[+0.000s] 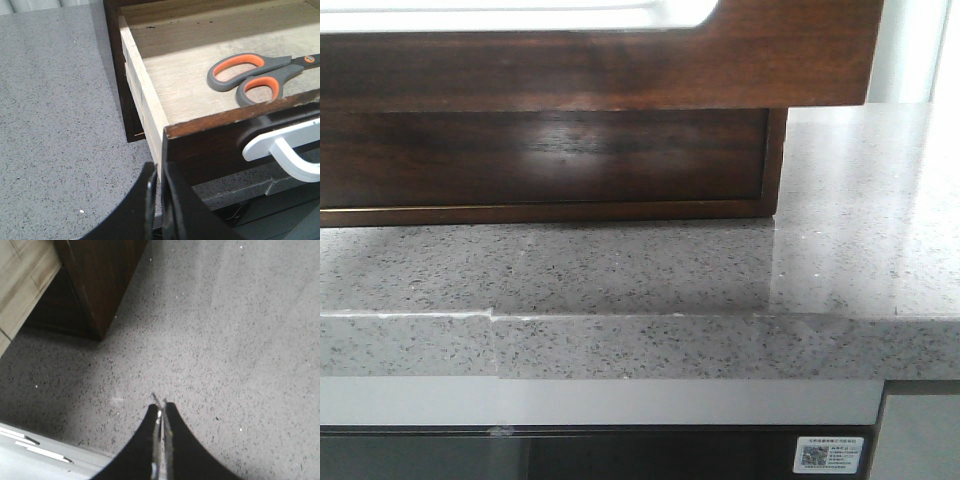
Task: Put scissors in drawer with both arms
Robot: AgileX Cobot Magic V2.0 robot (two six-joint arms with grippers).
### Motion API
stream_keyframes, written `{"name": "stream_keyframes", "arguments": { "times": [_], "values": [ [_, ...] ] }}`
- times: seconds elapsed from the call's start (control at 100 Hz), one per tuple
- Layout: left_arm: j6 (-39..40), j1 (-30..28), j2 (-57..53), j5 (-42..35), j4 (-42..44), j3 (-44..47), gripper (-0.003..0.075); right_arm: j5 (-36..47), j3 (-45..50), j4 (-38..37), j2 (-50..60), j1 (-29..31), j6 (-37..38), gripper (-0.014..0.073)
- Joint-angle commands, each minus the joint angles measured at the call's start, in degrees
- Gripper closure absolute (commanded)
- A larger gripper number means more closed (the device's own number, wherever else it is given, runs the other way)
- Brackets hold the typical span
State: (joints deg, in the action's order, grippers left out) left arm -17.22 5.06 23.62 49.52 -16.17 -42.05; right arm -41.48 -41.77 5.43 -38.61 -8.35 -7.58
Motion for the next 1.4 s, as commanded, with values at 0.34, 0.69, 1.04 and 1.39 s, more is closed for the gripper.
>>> {"name": "stream_keyframes", "arguments": {
  "times": [0.34,0.69,1.04,1.39],
  "values": [
    [0.3,0.2,-3.5,-6.2,-1.0,0.6,0.0741,2.8,-1.5,0.2,0.3,0.4,0.2,0.0663],
    [2.8,0.2,-19.6,-31.0,5.5,27.7,0.0741,2.8,-1.5,0.2,0.3,0.4,0.2,0.0663],
    [14.7,0.3,-25.6,-50.1,14.6,43.8,0.0741,2.9,-1.5,0.2,0.3,0.4,0.2,0.0662],
    [14.7,0.3,-25.6,-51.4,11.2,43.8,0.0741,2.9,-1.5,0.2,0.3,0.4,0.2,0.0662]
  ]
}}
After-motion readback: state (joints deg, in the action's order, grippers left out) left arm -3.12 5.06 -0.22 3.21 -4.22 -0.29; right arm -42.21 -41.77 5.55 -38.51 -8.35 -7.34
